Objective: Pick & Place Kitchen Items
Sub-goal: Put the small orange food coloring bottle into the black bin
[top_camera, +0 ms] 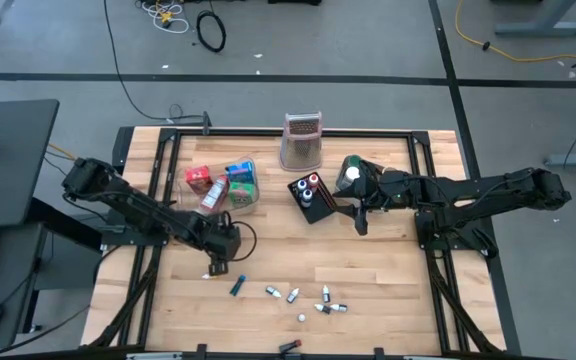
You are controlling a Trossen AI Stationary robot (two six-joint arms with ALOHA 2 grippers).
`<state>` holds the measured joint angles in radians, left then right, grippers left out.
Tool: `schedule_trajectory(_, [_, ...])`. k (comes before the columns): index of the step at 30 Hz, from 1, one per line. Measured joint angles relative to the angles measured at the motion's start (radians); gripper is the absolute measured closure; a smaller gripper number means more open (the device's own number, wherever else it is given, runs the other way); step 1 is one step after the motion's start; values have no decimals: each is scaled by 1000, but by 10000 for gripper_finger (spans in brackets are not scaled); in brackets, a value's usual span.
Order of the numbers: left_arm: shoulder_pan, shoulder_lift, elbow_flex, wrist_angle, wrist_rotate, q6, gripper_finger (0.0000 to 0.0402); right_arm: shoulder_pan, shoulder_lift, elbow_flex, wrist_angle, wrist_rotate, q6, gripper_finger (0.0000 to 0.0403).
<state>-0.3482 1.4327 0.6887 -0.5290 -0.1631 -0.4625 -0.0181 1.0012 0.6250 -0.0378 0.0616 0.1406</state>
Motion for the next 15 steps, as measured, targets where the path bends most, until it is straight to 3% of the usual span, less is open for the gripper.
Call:
schedule_trajectory(10, [1,9,-43,-22,-1,6,190,0,0,0,0,0,0,209])
schedule_trajectory(15, [1,5,-77,24,18,10,223,0,0,0,0,0,0,209])
